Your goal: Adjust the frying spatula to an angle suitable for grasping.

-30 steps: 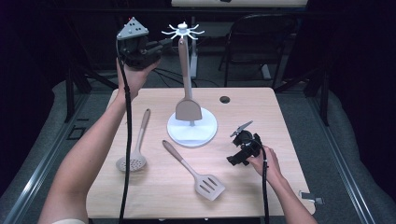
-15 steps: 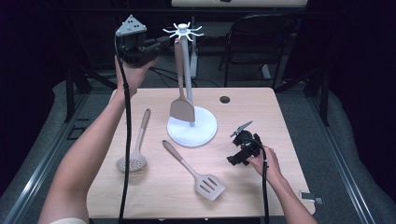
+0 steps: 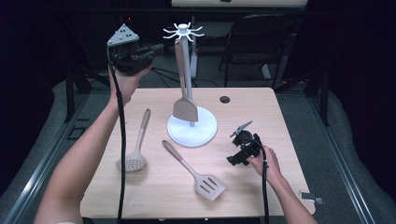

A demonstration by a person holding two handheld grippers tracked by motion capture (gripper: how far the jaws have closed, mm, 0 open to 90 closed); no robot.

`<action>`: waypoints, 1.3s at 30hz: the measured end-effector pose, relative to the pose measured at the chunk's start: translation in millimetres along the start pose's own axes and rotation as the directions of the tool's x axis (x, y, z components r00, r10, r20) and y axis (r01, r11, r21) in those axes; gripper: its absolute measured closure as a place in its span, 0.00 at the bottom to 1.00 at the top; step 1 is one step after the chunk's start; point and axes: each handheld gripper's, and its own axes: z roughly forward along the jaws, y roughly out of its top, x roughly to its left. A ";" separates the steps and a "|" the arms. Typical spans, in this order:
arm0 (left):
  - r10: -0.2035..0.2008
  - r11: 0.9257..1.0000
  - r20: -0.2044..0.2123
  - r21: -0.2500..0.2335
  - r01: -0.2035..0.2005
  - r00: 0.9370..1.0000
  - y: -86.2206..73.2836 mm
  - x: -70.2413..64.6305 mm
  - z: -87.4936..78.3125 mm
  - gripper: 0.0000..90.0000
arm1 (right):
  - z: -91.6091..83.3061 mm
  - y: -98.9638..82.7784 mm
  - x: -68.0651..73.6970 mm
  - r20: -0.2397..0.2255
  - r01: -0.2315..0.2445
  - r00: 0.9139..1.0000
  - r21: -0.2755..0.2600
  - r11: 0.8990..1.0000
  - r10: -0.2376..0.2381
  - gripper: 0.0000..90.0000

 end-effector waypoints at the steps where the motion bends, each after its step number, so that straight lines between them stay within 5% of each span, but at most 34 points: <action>1: -0.002 1.000 -0.004 0.011 0.002 1.000 -4.6 1.2 -0.3 1.00 | 0.3 -0.1 0.2 -0.001 -0.002 1.000 -0.004 1.000 0.002 0.07; 14: -0.061 0.991 -0.031 0.115 0.064 0.998 -64.5 16.2 3.9 0.97 | 2.1 0.3 1.4 -0.008 -0.002 1.000 0.004 1.000 0.002 0.07; 18: -0.084 0.985 -0.037 0.147 0.088 0.996 -81.4 19.7 5.1 0.89 | 2.8 0.4 1.9 -0.004 0.003 1.000 0.014 1.000 -0.003 0.07; 29: -0.169 0.948 -0.111 0.252 0.192 0.979 -136.9 23.3 9.5 0.43 | 5.7 -0.3 4.0 -0.022 -0.017 1.000 -0.007 1.000 0.017 0.07; 39: -0.228 0.916 -0.123 0.308 0.255 0.966 -179.2 21.0 6.3 0.18 | 5.0 1.1 3.9 -0.013 0.005 1.000 0.022 1.000 -0.004 0.07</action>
